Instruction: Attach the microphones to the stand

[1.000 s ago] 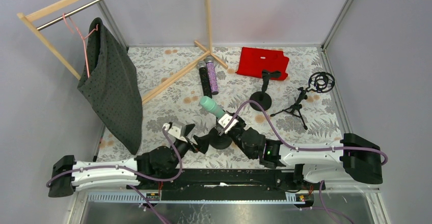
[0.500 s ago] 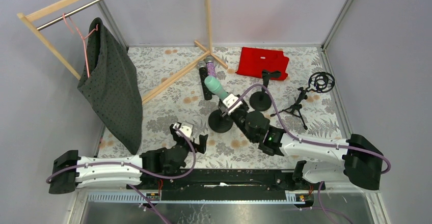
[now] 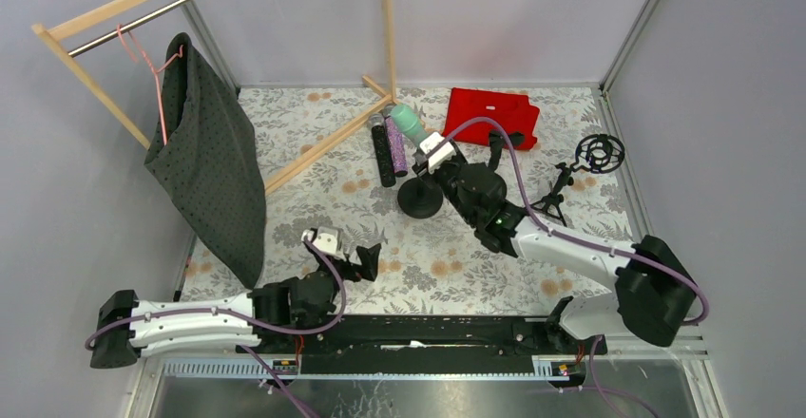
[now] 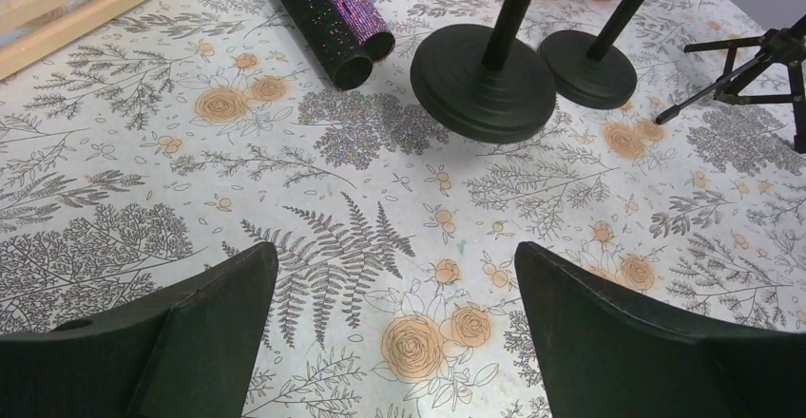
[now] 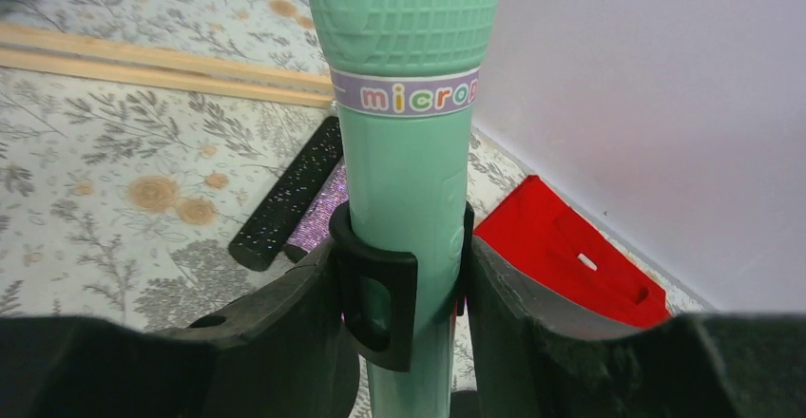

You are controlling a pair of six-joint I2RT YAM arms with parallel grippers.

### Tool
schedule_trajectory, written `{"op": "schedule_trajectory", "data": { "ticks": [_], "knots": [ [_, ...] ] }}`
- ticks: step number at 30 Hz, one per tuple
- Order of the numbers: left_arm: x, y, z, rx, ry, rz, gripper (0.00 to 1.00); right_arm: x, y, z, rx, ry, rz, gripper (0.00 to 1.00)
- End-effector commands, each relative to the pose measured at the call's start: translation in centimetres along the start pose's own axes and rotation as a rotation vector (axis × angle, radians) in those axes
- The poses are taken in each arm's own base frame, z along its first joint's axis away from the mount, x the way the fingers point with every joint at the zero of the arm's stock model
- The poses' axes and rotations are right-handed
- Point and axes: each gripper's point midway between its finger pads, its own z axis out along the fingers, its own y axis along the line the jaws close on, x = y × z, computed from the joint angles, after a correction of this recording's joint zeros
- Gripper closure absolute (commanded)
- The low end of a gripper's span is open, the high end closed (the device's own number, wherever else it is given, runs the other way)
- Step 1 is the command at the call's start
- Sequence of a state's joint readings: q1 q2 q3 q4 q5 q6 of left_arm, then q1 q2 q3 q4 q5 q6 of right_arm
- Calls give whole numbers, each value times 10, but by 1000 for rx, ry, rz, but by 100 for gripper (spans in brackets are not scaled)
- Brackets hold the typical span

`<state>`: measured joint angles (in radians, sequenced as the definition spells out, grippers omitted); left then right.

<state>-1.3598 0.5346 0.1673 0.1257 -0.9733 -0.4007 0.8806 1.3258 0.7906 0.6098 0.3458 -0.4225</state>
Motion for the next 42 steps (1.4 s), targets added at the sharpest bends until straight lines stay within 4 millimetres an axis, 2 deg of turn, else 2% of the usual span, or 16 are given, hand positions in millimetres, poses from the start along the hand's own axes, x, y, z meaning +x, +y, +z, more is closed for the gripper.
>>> {"op": "schedule_trajectory", "data": {
  "ticks": [1,12,17,22,30,32,35,39,42],
  "knots": [
    [-1,-1,0,10,-15,-21,1,-63,-36,24,65,-176,61,100],
    [6,-11,4,27,21,34,1,-33,-73,85,129,-117,44,100],
    [4,-10,3,31,9,17,1,-26,-89,108,157,-103,8,100],
    [3,-8,2,32,0,6,1,-11,-99,120,171,-91,27,100],
    [5,-9,3,32,6,18,1,13,-95,124,171,-72,26,100],
    [5,-9,3,32,7,19,1,15,-94,123,169,-67,27,90],
    [5,-9,3,30,7,20,1,16,-92,122,160,-59,36,60],
    [2,-5,3,8,-1,14,1,17,-92,120,156,-40,38,42],
    [2,-3,2,10,-7,2,1,16,-93,115,151,-35,34,38]
  ]
}}
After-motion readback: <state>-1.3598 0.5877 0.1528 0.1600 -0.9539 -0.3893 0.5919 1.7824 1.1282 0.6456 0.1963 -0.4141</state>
